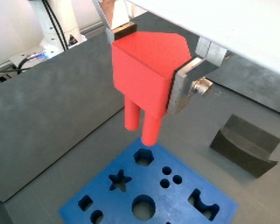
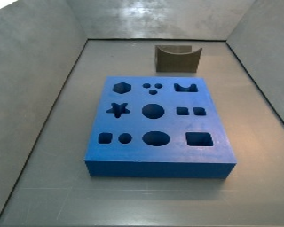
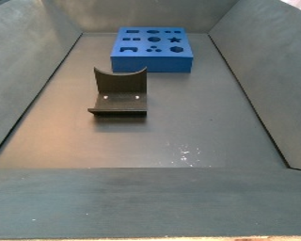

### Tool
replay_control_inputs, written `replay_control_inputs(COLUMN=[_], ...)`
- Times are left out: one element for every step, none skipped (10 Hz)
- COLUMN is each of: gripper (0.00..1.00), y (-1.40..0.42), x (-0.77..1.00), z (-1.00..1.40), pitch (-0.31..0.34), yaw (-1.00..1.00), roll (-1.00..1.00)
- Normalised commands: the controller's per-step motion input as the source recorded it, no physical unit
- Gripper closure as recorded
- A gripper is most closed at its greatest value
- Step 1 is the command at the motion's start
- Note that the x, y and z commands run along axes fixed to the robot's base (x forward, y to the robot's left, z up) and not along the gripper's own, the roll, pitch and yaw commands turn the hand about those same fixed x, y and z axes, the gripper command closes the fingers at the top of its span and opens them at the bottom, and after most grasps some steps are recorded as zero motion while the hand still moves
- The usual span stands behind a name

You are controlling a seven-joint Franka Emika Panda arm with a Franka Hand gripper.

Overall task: Pick up the 3 prong object. Move up. Place the 3 prong object on the fixture. Regrasp the 3 prong object. Move to above the board. Insert the 3 prong object.
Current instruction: Insert the 3 prong object.

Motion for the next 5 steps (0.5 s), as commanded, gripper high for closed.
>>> replay_control_inputs(gripper=[1.00, 1.00, 1.00, 1.00, 1.00], y=[0.18, 0.21, 0.31, 0.33, 0.29], x=[0.00, 0.00, 0.00, 0.00, 0.00], z=[-0.22, -0.42, -0.49, -0.46, -0.45], pitch=[0.000, 0.000, 0.000, 0.000, 0.000], yaw=[0.00, -0.27, -0.40, -0.41, -0.47], roll=[0.00, 0.01, 0.03, 0.03, 0.03])
